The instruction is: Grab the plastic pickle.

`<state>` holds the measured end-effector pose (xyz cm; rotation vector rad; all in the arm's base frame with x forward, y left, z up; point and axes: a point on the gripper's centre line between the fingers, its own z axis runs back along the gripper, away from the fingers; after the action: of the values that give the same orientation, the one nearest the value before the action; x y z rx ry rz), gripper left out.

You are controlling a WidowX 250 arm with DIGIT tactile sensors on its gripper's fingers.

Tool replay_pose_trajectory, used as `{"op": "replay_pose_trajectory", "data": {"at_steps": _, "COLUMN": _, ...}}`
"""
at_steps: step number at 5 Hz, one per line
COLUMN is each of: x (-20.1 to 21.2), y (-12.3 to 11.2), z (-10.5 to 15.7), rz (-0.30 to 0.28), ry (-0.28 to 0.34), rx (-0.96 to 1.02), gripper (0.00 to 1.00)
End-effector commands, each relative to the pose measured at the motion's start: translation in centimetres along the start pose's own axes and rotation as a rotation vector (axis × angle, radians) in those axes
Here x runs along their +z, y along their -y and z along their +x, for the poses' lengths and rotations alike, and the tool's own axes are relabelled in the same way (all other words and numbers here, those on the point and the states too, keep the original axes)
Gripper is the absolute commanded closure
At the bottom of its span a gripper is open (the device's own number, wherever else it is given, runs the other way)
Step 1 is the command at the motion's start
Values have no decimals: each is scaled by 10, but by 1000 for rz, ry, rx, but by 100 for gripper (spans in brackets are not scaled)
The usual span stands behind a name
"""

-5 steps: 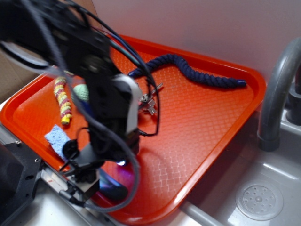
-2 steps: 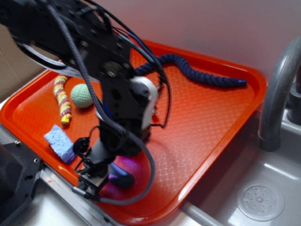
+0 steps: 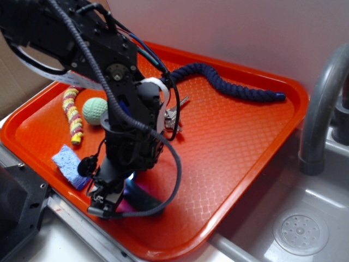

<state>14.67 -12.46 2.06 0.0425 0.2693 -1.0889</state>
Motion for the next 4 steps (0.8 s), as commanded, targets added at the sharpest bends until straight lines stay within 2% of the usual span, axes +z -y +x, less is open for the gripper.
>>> {"op": "replay_pose_trajectory", "data": {"at_steps": 1, "x": -1, "y": 10, "z": -9, "rz": -49, "ry": 58, "rx": -15, "gripper": 100}}
{"op": "replay_pose_trajectory", "data": {"at_steps": 2, "x": 5, "y": 11, "z": -12, "rz": -49, "ry": 129, "rx": -24, "gripper": 100}}
{"op": "replay_pose_trajectory", "data": {"at_steps": 3, "x": 34, "y": 17, "z": -17, "rz": -4, "ry": 158, "rx": 34, "gripper": 100}}
{"op": "replay_pose_trajectory", "data": {"at_steps": 4, "x": 79, "y": 14, "z": -36, "rz": 44, "ry": 306, "rx": 200, "gripper": 100}}
